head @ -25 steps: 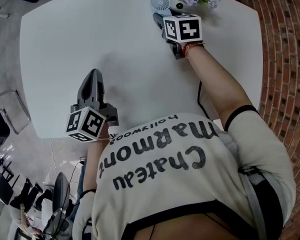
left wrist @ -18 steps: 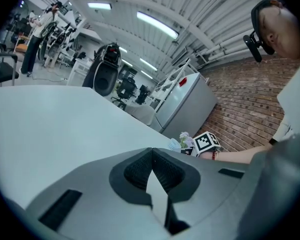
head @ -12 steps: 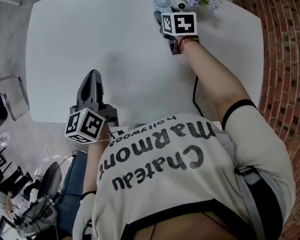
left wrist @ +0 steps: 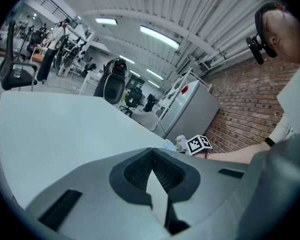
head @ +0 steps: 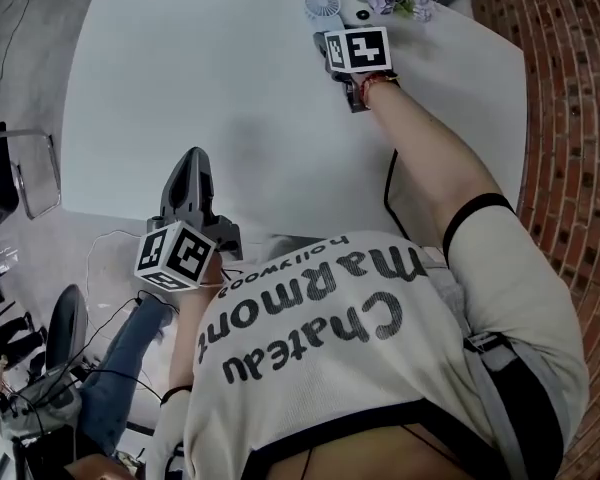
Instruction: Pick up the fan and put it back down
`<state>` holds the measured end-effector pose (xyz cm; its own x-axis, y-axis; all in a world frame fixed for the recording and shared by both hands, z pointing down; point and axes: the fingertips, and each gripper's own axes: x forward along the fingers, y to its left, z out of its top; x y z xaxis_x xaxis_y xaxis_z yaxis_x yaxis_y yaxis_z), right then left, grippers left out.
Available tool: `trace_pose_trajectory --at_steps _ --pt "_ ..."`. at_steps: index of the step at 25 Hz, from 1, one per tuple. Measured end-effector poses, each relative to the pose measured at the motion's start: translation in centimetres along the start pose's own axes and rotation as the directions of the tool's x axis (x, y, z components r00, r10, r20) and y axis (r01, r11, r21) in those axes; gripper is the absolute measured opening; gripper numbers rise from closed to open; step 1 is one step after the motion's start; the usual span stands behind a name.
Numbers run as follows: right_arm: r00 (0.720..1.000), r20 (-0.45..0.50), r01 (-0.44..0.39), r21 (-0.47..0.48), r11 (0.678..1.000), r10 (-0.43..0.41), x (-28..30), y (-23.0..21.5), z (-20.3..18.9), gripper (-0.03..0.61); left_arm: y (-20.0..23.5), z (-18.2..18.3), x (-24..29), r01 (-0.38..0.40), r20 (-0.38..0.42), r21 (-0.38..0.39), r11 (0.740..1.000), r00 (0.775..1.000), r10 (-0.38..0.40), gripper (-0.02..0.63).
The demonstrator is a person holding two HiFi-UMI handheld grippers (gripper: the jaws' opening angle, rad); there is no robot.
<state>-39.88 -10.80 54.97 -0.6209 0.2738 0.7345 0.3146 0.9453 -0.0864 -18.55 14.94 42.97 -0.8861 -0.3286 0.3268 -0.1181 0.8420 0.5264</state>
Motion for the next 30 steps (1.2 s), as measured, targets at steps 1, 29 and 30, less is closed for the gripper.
trace_pose_trajectory --at_steps 1,29,30 --pt "1.0 -0.004 -0.004 0.001 1.0 0.004 -0.3 0.0 -0.3 0.265 -0.4 0.0 -0.3 -0.001 0.006 0.001 1.0 1.0 0.001 0.002" --pt "0.918 0.028 -0.395 0.157 0.905 0.396 -21.9 8.9 -11.9 0.158 -13.7 -4.8 -7.4 0.072 0.125 0.018 0.997 0.989 -0.074 0.002" --pt "0.911 0.049 -0.411 0.157 0.898 0.409 -22.8 9.3 -11.6 0.146 -13.9 -4.6 -7.5 0.075 0.135 0.02 0.997 0.988 -0.077 0.002"
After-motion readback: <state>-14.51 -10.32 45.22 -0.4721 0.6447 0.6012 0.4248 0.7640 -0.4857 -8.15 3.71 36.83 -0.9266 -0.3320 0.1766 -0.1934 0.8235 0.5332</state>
